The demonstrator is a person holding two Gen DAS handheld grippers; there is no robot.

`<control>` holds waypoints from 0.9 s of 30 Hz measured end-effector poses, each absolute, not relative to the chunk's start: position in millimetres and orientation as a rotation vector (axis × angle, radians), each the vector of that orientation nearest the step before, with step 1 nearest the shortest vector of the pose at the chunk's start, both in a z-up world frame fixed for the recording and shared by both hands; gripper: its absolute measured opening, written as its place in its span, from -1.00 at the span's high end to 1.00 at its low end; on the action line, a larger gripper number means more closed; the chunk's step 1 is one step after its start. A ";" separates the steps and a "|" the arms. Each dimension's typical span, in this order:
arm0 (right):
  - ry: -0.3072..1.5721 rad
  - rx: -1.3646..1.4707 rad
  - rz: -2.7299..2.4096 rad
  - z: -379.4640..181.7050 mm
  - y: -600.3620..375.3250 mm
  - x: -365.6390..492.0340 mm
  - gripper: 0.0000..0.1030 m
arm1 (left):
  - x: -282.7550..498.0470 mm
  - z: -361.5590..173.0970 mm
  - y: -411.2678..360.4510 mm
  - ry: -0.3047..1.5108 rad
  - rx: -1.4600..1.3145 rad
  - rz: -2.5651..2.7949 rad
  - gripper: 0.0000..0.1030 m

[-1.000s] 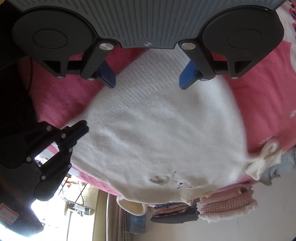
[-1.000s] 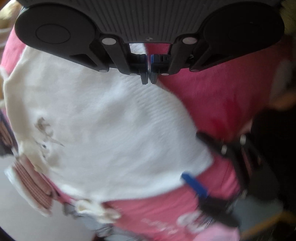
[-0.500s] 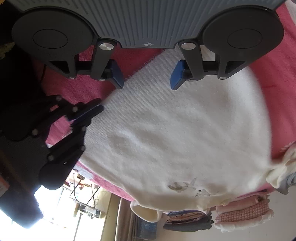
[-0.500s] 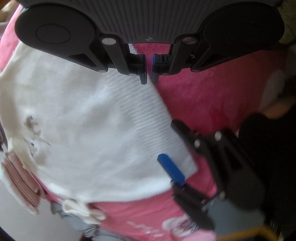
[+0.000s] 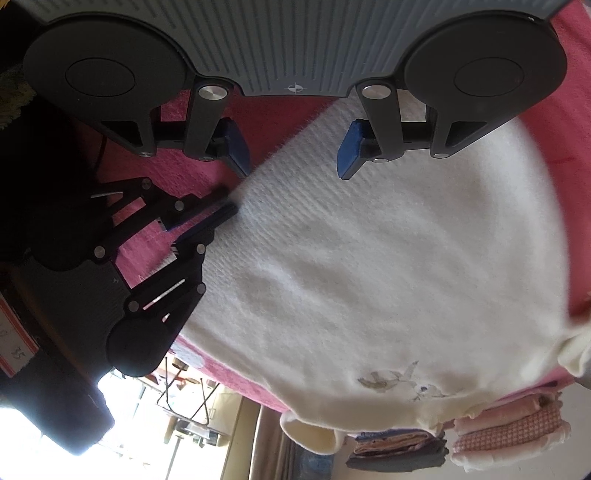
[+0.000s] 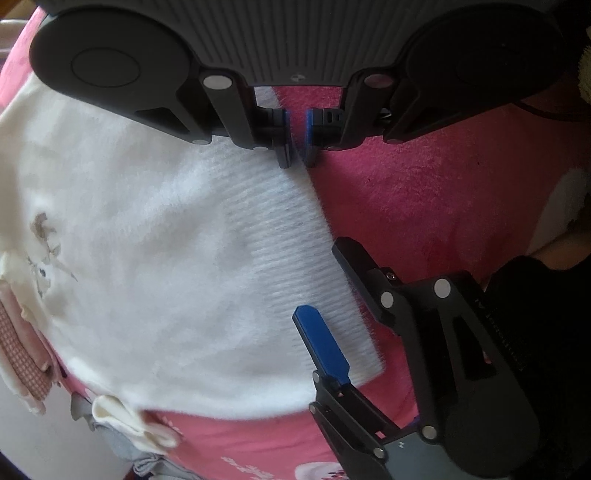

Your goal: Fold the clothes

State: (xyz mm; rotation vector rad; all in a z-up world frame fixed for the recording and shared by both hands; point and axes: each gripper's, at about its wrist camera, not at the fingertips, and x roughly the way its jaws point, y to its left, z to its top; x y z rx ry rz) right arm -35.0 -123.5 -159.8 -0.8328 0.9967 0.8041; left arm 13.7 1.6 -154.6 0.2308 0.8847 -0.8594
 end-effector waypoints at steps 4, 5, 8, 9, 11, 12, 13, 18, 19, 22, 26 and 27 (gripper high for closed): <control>0.999 -0.791 0.802 -156.4 -127.8 -30.5 0.89 | 10.5 -154.9 -4.7 0.888 0.245 -0.875 -0.06; 0.993 -0.764 0.795 -153.0 -130.0 -28.8 0.98 | 8.9 -154.8 -6.2 0.884 0.251 -0.878 -0.07; 0.970 -0.677 0.766 -141.5 -137.1 -23.6 0.99 | 6.5 -153.9 -9.3 0.869 0.272 -0.872 -0.09; 0.961 -0.646 0.754 -137.2 -139.6 -21.9 0.99 | 6.5 -153.3 -10.2 0.863 0.276 -0.866 -0.08; 0.939 -0.589 0.730 -129.3 -144.2 -18.6 0.99 | 8.0 -151.0 -11.0 0.847 0.282 -0.843 -0.07; 0.933 -0.560 0.717 -125.9 -147.3 -15.9 0.99 | 9.6 -149.5 -11.2 0.838 0.284 -0.829 -0.06; 0.927 -0.530 0.705 -122.6 -150.6 -12.9 1.00 | 11.6 -148.4 -11.6 0.832 0.284 -0.817 -0.05; 0.912 -0.377 0.651 -106.5 -167.7 -1.3 0.99 | 22.9 -146.3 -11.6 0.828 0.255 -0.773 0.11; 0.913 -0.360 0.645 -104.7 -170.0 -2.7 0.99 | 24.6 -146.4 -10.0 0.830 0.238 -0.761 0.21; 0.914 -0.322 0.635 -103.2 -174.6 -2.4 0.99 | 31.7 -154.0 -5.4 0.864 0.211 -0.700 0.91; 0.918 -0.334 0.646 -112.1 -171.5 7.5 0.95 | 31.1 -147.5 -1.4 0.805 0.195 -0.675 0.98; 0.914 -0.348 0.652 -113.2 -169.1 6.8 0.94 | 29.8 -144.2 -1.4 0.783 0.198 -0.673 0.98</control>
